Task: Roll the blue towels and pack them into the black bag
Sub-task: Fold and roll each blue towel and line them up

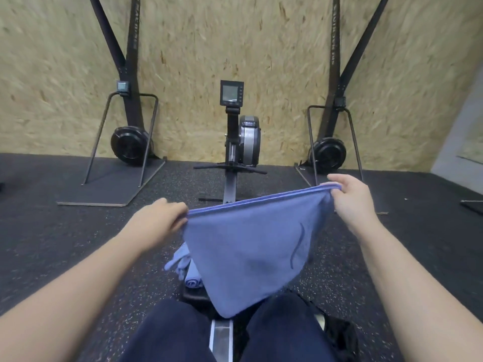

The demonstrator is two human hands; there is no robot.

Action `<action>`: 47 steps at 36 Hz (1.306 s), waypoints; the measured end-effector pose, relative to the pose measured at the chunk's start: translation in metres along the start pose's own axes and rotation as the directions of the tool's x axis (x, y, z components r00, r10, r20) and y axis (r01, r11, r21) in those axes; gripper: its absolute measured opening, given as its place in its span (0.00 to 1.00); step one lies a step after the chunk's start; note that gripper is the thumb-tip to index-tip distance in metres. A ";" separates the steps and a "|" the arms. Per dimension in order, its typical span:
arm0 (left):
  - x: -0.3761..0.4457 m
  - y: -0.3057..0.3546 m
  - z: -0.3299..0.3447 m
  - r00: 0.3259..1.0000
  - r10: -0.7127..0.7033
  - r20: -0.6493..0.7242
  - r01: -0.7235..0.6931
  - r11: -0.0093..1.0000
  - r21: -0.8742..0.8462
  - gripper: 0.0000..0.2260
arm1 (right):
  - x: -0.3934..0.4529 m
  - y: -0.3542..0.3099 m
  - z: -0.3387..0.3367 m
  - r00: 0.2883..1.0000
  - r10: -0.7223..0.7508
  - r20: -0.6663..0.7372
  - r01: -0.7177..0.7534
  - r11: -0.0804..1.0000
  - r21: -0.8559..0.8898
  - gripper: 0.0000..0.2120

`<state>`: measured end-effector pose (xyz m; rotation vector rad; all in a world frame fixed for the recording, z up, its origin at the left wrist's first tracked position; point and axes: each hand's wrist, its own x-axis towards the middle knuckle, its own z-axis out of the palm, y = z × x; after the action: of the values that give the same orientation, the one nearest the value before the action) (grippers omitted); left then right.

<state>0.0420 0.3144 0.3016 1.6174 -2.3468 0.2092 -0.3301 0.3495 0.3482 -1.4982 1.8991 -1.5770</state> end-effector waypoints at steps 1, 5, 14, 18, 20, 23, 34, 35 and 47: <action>0.001 0.001 -0.006 0.999 -0.006 -0.046 0.006 1.000 0.004 0.07 | 0.000 0.002 -0.002 0.999 -0.036 -0.007 0.035 0.992 -0.117 0.16; 0.010 0.004 -0.027 0.975 -0.105 -0.198 0.086 0.991 -0.103 0.07 | -0.001 0.006 -0.002 0.997 -0.071 -0.016 0.064 0.962 -0.266 0.14; 0.014 0.009 -0.039 0.951 -0.181 -0.251 0.179 0.983 -0.032 0.06 | -0.003 0.002 0.005 0.998 -0.067 0.005 0.066 0.956 -0.287 0.09; 0.013 0.001 -0.032 0.938 -0.222 -0.265 0.233 0.972 0.011 0.07 | -0.003 -0.001 0.012 0.998 -0.040 0.046 0.050 0.973 -0.227 0.10; 0.014 0.002 -0.032 0.925 -0.258 -0.279 0.254 0.966 -0.051 0.09 | -0.003 -0.001 0.019 0.999 -0.004 0.052 0.011 0.989 -0.149 0.12; 0.014 0.004 -0.030 0.907 -0.273 -0.321 0.230 0.959 -0.166 0.07 | -0.006 -0.001 0.027 0.996 0.073 0.043 -0.072 0.997 -0.025 0.15; 0.005 -0.003 -0.005 0.858 -0.511 -0.046 0.348 0.646 -0.680 0.14 | -0.020 0.008 0.048 0.990 0.142 -0.001 -0.142 0.990 -0.021 0.16; 0.005 -0.004 -0.003 0.848 -0.529 -0.036 0.335 0.588 -0.736 0.14 | -0.021 0.009 0.049 0.989 0.148 -0.012 -0.148 0.989 0.006 0.17; -0.004 0.048 -0.031 0.943 -0.297 0.150 0.208 0.172 -0.963 0.04 | -0.041 -0.024 0.053 0.946 0.037 0.321 -0.062 0.996 0.069 0.16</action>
<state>0.0036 0.3436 0.3317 1.1428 -1.3774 -1.0974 -0.2612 0.3547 0.3316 -1.5505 1.6602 -1.2794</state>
